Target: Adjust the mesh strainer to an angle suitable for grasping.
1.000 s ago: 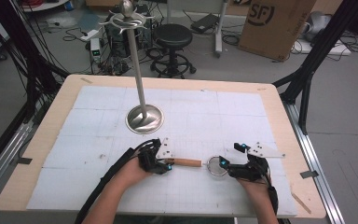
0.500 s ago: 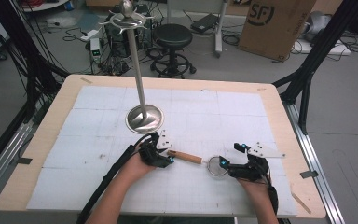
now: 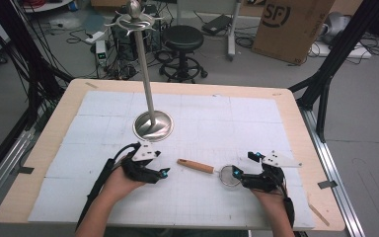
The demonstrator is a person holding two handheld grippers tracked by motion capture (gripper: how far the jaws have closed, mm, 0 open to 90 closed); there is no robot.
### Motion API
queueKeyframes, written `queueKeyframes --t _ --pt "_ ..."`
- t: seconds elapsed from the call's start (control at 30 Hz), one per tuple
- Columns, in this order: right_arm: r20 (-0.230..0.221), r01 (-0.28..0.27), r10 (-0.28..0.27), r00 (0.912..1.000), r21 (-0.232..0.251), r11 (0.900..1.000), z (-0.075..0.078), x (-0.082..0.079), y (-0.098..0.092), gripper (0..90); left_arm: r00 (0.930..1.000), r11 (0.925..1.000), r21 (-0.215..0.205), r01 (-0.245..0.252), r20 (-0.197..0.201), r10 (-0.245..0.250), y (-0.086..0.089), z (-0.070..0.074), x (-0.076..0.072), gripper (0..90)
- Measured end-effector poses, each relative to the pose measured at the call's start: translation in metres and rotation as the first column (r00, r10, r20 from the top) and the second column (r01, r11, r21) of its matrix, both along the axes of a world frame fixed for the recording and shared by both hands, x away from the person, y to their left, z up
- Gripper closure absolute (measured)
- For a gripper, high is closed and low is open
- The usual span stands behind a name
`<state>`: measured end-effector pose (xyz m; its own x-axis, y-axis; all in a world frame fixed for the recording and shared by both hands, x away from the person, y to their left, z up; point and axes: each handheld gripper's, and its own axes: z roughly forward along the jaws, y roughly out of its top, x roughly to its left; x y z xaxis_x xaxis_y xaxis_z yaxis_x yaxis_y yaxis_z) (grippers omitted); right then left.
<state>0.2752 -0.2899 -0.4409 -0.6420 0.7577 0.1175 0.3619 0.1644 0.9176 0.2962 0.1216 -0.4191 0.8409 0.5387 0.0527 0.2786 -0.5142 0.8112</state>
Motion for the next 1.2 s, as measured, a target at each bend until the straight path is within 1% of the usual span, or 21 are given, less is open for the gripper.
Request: queueKeyframes --t 0.1,0.13,0.17,0.2,0.23,0.27,0.3,0.43,0.53,0.57,0.67,0.77,0.83,0.9,1.07,1.2 --pt "0.003 0.0 0.0 1.0 -0.004 1.0 0.0 0.0 0.0 14.2 0.9998 0.9983 -0.055 -0.02 -0.003 0.02 0.021 -0.002 -0.008 32.5" --pt "0.006 -0.001 0.001 1.0 -0.005 1.0 0.0 0.0 0.001 14.2 0.9995 0.9976 -0.061 -0.032 -0.008 0.032 0.026 -0.003 -0.009 32.2" --pt "0.005 -0.002 0.002 1.0 -0.007 1.0 0.0 0.0 0.001 14.2 0.9989 0.997 -0.061 -0.047 -0.002 0.047 0.031 -0.002 -0.01 31.3" --pt "0.005 -0.005 0.005 1.0 -0.01 1.0 -0.001 0.0 0.001 14.2 0.9981 0.9954 -0.075 -0.06 0.009 0.061 0.037 -0.001 -0.011 30.7" --pt "0.008 -0.008 0.008 0.9999 -0.013 1.0 -0.001 0.001 0.001 14.2 0.9972 0.9925 -0.099 -0.072 0.014 0.074 0.042 0.002 -0.011 30.6" --pt "0.002 -0.007 0.007 1.0 -0.014 1.0 -0.001 0.0 0.002 14.2 0.9965 0.9881 -0.133 -0.078 0.018 0.081 0.047 0.003 -0.012 30.5" --pt "0.003 -0.011 0.011 0.9999 -0.016 1.0 -0.001 0.0 0.002 14.2 0.9966 0.9857 -0.151 -0.075 0.023 0.08 0.053 0.005 -0.013 30.3" --pt "0.008 -0.008 0.008 0.9999 -0.017 1.0 -0.001 0.0 0.001 14.2 0.994 0.9779 -0.19 -0.087 0.049 0.098 0.072 0.011 -0.013 27.1" --pt "0.006 -0.005 0.005 1.0 -0.017 1.0 -0.001 0.001 0.001 14.2 0.9922 0.9734 -0.207 -0.098 0.056 0.111 0.083 0.012 -0.012 23.3" --pt "-0.002 -0.005 0.005 1.0 -0.018 1.0 -0.001 0.0 0.002 14.2 0.9919 0.9729 -0.207 -0.103 0.052 0.116 0.086 0.012 -0.012 23.2" --pt "-0.008 -0.002 0.002 1.0 -0.019 1.0 -0.002 0.001 0.002 14.2 0.9903 0.9714 -0.204 -0.121 0.042 0.132 0.09 0.01 -0.009 22.4" --pt "-0.012 0.001 -0.001 0.9999 -0.016 1.0 -0.002 0.001 0.002 14.2 0.991 0.972 -0.202 -0.119 0.035 0.129 0.09 0.009 -0.008 22.4" --pt "-0.013 0.002 -0.002 0.9999 -0.019 1.0 -0.003 0.002 0.002 14.2 0.9916 0.9744 -0.193 -0.115 0.036 0.124 0.089 0.009 -0.008 22.4" --pt "-0.016 0.002 -0.002 0.9999 -0.021 1.0 -0.003 0.002 0.003 14.2 0.9919 0.975 -0.192 -0.112 0.037 0.121 0.089 0.008 -0.008 22.4" --pt "-0.021 -0.008 0.007 0.9998 -0.025 1.0 -0.003 0.002 0.005 14.2 0.99 0.972 -0.196 -0.129 0.031 0.138 0.09 0.01 -0.008 22.4" --pt "-0.011 -0.005 0.004 0.9999 -0.017 1.0 -0.002 0.002 0.004 14.2 0.9889 0.9708 -0.198 -0.136 0.033 0.145 0.09 0.009 -0.008 22.3"
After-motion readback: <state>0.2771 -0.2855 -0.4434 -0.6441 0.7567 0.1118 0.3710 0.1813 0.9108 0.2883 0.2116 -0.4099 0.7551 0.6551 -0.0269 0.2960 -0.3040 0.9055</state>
